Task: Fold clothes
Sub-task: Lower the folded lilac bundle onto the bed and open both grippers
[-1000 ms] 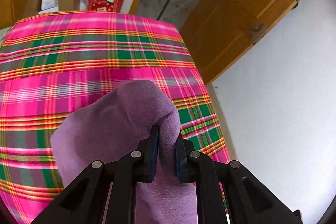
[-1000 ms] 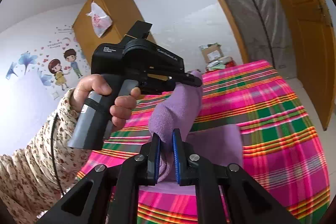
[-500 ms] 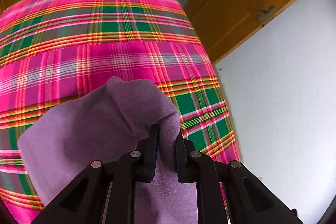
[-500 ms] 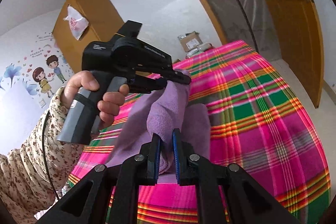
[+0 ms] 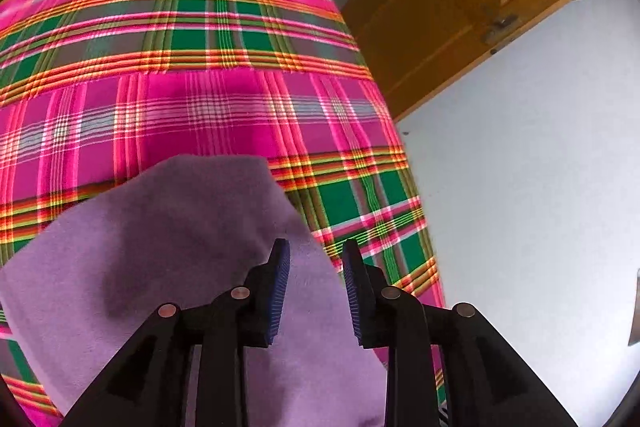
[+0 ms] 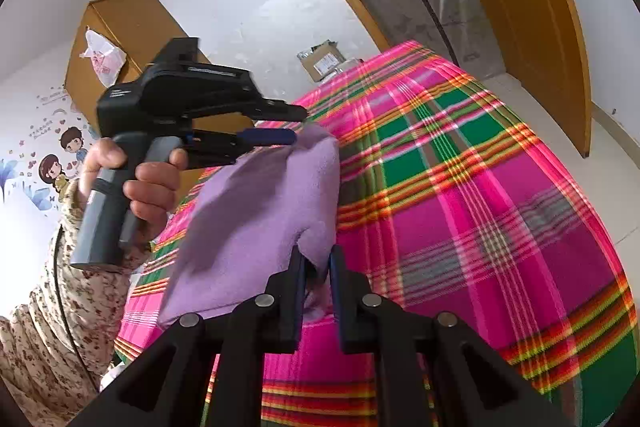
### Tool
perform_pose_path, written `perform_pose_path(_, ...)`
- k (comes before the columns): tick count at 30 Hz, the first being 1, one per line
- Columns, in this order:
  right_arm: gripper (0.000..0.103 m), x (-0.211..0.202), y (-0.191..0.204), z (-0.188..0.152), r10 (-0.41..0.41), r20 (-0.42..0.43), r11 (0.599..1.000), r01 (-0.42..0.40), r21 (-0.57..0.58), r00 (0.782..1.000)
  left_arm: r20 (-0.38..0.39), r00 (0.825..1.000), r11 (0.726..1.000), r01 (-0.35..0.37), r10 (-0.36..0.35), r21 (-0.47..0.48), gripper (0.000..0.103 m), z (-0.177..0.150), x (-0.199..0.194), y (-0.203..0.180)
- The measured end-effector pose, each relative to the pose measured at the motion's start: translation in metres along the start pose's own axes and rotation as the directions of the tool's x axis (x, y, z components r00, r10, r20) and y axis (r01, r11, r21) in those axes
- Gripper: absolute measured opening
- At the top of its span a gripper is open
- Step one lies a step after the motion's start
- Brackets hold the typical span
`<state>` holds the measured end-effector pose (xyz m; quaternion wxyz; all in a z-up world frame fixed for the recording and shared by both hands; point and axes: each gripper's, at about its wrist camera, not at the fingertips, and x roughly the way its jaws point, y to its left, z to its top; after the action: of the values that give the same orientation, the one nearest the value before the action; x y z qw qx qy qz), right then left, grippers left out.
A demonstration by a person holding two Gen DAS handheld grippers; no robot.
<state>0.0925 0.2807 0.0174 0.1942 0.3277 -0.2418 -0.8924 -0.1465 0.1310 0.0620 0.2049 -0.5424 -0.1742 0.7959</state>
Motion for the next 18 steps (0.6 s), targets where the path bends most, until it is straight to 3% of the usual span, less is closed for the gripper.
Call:
perform_pose_path(10, 0.013, -0.004, -0.013, -0.005, -0.052, -0.012, 0.998, 0.053, 0.030, 0.999, 0.070, 0.998, 1.000, -0.005, 0.007, -0.028, 0.028, -0.021, -0.041, 0.028)
perform_pose_path(18, 0.013, -0.021, -0.018, 0.002, -0.196, 0.021, 0.980, 0.195, 0.024, 0.980, 0.139, 0.990, 0.997, 0.000, 0.010, -0.073, 0.035, -0.048, -0.083, 0.065)
